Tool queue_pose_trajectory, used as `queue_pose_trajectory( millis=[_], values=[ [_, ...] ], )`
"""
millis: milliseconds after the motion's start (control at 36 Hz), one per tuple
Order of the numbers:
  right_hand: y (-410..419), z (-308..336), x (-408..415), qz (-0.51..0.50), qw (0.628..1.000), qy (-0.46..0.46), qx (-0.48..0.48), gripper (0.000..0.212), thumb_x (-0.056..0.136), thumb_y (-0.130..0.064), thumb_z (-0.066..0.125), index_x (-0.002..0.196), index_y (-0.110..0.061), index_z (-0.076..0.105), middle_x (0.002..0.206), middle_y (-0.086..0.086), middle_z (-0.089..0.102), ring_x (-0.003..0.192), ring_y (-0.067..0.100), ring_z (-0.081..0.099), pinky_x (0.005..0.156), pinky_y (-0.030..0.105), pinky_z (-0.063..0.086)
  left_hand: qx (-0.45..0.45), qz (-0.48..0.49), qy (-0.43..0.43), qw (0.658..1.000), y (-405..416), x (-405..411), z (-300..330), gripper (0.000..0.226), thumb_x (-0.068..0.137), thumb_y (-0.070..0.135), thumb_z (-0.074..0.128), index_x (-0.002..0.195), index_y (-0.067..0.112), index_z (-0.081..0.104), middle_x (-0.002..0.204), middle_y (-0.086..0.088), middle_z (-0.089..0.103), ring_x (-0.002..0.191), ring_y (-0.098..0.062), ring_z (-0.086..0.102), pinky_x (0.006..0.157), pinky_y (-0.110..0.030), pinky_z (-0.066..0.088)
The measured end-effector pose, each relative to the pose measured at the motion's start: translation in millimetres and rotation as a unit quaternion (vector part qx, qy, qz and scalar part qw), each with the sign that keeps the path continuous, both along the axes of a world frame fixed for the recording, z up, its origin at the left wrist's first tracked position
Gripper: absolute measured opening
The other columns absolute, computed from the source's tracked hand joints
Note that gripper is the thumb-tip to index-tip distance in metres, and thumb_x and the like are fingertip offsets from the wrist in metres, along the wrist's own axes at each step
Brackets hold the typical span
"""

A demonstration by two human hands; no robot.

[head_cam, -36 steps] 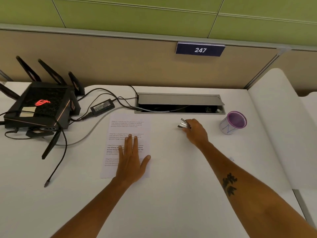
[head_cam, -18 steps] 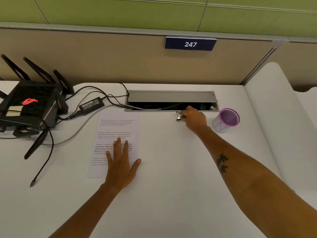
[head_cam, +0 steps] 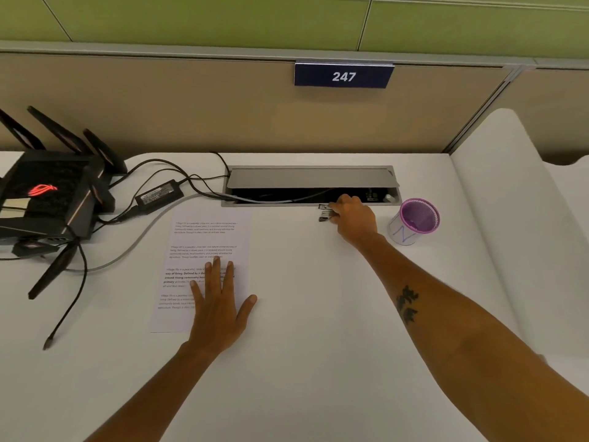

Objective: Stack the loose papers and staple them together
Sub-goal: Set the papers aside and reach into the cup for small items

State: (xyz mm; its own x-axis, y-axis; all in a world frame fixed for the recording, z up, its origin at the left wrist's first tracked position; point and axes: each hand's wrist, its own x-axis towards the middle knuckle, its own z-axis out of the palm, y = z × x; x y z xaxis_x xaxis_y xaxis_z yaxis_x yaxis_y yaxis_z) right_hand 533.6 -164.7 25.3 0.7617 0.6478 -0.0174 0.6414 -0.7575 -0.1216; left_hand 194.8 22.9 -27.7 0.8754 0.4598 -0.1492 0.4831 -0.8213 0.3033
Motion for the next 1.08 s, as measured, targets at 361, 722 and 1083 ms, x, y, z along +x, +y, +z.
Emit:
queue_pose_trajectory(
  millis=[361, 722, 1083],
  values=[
    [-38, -7, -46, -0.034, 0.994, -0.024, 0.097, 0.059, 0.100, -0.036, 0.065, 0.151, -0.009, 0.049, 0.154, 0.013, 0.053, 0.144, 0.034, 0.048, 0.116, 0.049, 0.044, -0.043, -0.027, -0.027, 0.998, -24, 12, 11, 0.096, 0.100, 0.076, 0.021, 0.172, 0.016, 0.001, 0.180, -0.005, -0.017, 0.167, -0.028, -0.013, 0.135, -0.055, 0.002],
    [-132, -8, -106, -0.041, 0.997, 0.029, 0.051, 0.058, 0.110, -0.044, 0.035, 0.158, -0.012, 0.037, 0.167, 0.009, 0.036, 0.157, 0.029, 0.028, 0.129, 0.048, 0.024, -0.028, -0.079, -0.025, 0.996, -91, 42, 29, 0.097, 0.100, 0.079, 0.010, 0.172, 0.015, 0.005, 0.181, -0.007, -0.012, 0.167, -0.030, -0.009, 0.135, -0.056, 0.001],
    [-207, -3, -135, -0.149, 0.986, 0.052, 0.053, 0.061, 0.108, -0.040, 0.044, 0.158, -0.007, 0.036, 0.165, 0.011, 0.039, 0.155, 0.030, 0.031, 0.128, 0.046, 0.028, -0.047, -0.171, -0.010, 0.984, -147, 60, 35, 0.101, 0.096, 0.081, -0.001, 0.172, 0.014, -0.002, 0.179, -0.008, -0.020, 0.166, -0.028, -0.018, 0.133, -0.051, -0.009]
  ],
)
